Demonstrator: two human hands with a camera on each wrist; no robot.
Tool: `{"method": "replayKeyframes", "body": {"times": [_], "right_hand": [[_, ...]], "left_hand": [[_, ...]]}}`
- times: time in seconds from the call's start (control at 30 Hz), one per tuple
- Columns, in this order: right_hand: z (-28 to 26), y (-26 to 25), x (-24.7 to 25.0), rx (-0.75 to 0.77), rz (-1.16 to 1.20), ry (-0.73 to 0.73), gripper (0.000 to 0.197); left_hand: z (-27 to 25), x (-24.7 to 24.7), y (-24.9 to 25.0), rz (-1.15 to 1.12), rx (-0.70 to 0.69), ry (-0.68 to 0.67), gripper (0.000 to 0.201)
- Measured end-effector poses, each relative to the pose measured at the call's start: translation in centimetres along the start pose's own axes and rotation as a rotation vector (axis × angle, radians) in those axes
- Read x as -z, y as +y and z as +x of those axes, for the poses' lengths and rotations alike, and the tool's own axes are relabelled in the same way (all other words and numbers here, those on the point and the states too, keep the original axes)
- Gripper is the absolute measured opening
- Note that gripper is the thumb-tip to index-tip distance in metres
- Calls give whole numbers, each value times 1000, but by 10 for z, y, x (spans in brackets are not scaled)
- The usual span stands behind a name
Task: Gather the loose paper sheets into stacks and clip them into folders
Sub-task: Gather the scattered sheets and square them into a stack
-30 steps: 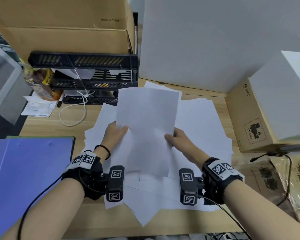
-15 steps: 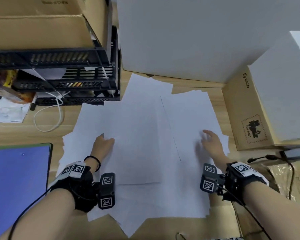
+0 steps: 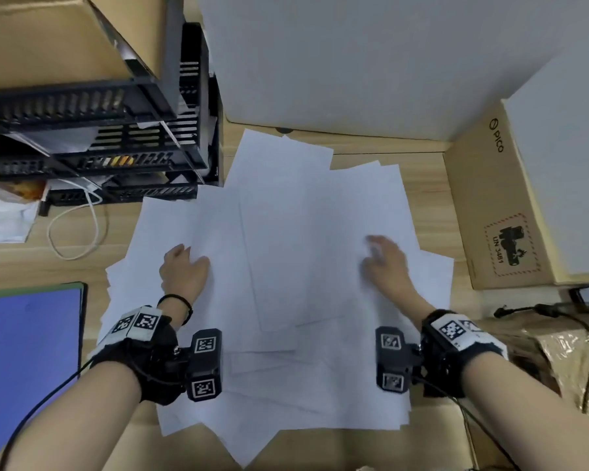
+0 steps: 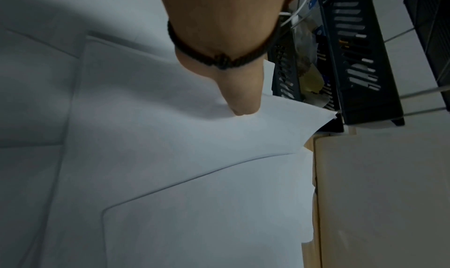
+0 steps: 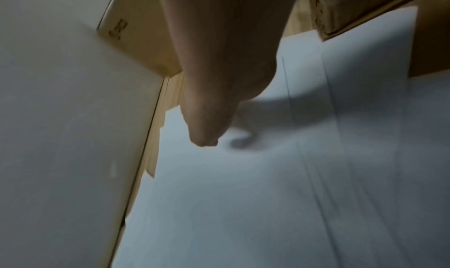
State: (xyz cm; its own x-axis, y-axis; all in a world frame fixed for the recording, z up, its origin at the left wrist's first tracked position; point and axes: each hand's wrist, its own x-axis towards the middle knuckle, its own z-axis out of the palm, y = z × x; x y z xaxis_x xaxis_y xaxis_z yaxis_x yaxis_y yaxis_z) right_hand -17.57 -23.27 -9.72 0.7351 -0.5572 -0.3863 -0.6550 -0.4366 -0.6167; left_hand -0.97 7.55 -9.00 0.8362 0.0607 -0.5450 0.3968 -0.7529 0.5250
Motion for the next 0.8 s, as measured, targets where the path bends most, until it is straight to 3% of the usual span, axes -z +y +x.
{"method": "replayKeyframes", "body": {"times": [0.07,0.13,0.23,0.37,0.63,0.8], "right_hand": [[13,7,15,-175,64,69,58],[21,8,13,-245,63,28,68],[20,-10,-13,-196,135,-17,73],[1,-35,-48,-99,216,-200,70],[-19,-55,-44,-3,81,-474,47],[-30,-58,-34,-31,85,-743,41]], "left_hand": [[7,2,-11,-2,30,-10,53],[8,2,-15,-28,40,-7,51],[-3,0,-5,-105,11,-28,24],[-11,-6,-2,-161,-15,-111,11],[-17,-5,-4,-316,-108,-269,36],[-19,-14,1,-312,-42,-225,71]]}}
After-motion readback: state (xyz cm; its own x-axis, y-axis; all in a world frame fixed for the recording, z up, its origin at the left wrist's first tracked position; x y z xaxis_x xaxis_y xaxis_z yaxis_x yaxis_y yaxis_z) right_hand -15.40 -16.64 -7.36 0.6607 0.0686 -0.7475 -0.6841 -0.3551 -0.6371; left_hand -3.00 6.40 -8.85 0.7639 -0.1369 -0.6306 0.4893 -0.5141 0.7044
